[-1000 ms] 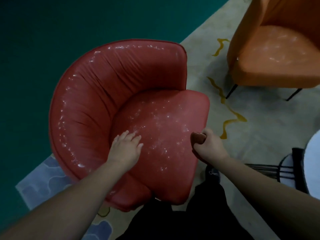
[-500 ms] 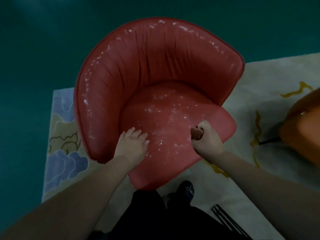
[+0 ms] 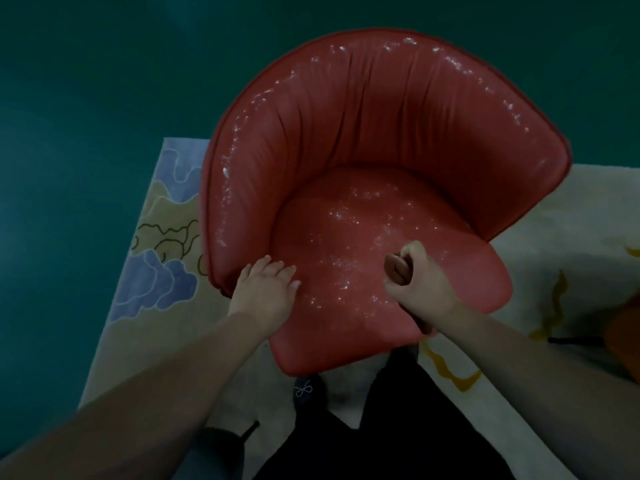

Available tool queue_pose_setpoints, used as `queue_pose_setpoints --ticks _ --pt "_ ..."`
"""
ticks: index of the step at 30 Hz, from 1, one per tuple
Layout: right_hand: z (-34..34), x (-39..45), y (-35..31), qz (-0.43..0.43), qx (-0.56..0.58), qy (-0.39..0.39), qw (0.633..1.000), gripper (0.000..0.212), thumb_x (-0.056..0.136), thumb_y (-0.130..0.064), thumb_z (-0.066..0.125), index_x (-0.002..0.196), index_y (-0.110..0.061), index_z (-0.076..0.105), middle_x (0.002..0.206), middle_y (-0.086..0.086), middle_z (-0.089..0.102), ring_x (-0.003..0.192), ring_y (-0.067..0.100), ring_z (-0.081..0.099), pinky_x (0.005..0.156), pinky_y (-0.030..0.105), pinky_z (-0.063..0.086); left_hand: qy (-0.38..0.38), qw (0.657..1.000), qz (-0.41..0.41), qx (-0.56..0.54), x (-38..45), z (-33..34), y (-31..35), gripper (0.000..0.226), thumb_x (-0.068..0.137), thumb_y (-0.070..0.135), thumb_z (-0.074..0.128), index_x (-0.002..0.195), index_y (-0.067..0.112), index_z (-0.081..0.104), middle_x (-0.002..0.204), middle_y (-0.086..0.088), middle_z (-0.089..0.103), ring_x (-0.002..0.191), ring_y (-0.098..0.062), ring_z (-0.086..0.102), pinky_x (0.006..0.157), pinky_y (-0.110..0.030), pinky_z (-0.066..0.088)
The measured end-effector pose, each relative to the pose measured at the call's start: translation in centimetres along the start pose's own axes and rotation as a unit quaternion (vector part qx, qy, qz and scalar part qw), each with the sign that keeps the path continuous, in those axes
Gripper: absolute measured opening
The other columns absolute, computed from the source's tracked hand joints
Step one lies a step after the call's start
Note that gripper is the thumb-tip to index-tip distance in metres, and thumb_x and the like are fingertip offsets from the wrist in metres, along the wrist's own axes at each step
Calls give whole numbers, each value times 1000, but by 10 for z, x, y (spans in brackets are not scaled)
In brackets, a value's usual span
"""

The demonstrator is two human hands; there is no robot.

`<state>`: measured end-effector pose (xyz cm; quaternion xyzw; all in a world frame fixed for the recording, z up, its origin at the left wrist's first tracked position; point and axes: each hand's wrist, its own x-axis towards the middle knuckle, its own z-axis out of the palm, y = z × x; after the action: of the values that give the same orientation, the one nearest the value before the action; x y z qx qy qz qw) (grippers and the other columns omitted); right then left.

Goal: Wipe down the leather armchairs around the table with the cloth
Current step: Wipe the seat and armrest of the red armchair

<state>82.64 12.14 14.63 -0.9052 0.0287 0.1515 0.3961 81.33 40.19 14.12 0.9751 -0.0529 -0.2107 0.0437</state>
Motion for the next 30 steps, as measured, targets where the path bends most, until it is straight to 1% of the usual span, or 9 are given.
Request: queue_pose_setpoints --ticks 4,8,12,15,18,20,22,26,30 --pt "-6 40 13 -34 -39 -62 997 39 77 -21 71 82 -36 35 78 -3 53 55 4 54 42 14 37 -3 998 -57 -19 15 7 11 50 100 45 24 145 27 38 151 3 37 144 -20 17 117 -43 13" --pt "-18 87 24 -79 -103 -139 982 35 82 -37 71 83 -35 36 93 -8 45 72 6 50 57 17 35 2 988 -142 -68 31 16 35 49 100 44 25 146 27 36 151 3 37 145 -20 16 118 -43 13" --pt "-27 127 33 -130 -145 -228 954 35 81 -52 70 86 -37 39 98 -13 41 74 6 54 59 14 38 5 969 -221 -113 36 32 62 49 100 44 26 145 29 36 150 4 38 145 -19 17 118 -42 14" --pt "-24 146 39 -142 -139 -265 943 38 76 -50 75 89 -38 41 102 -14 38 78 3 53 60 11 38 -4 958 -255 -134 33 48 77 50 99 43 26 145 28 36 150 3 39 144 -20 18 117 -42 14" --pt "-10 158 50 -149 -120 -274 943 40 73 -43 79 91 -41 43 104 -17 37 85 1 51 64 10 37 -6 950 -281 -139 29 67 85 49 99 43 26 145 29 37 149 4 41 144 -20 20 116 -40 16" --pt "4 163 59 -156 -116 -274 942 41 72 -43 80 90 -46 43 103 -21 36 87 -1 49 65 9 34 -5 946 -288 -145 30 82 87 48 100 44 26 144 30 38 148 5 42 144 -20 21 116 -39 16" --pt "20 167 70 -164 -126 -270 940 42 72 -46 81 91 -48 43 103 -18 38 88 -2 46 66 8 32 -1 943 -294 -157 33 99 87 47 100 43 28 143 29 39 147 5 42 143 -19 21 116 -39 15" --pt "56 171 94 -183 -139 -252 940 46 68 -54 79 95 -46 44 109 -11 39 88 -6 43 67 7 30 0 935 -308 -174 45 140 82 50 98 44 27 142 25 42 146 3 43 141 -20 23 115 -40 18" --pt "94 178 118 -200 -147 -223 943 47 70 -50 79 101 -43 44 113 -13 34 84 -4 45 66 4 29 1 927 -323 -193 54 185 76 49 98 42 28 141 23 42 146 1 42 141 -22 23 115 -41 15"
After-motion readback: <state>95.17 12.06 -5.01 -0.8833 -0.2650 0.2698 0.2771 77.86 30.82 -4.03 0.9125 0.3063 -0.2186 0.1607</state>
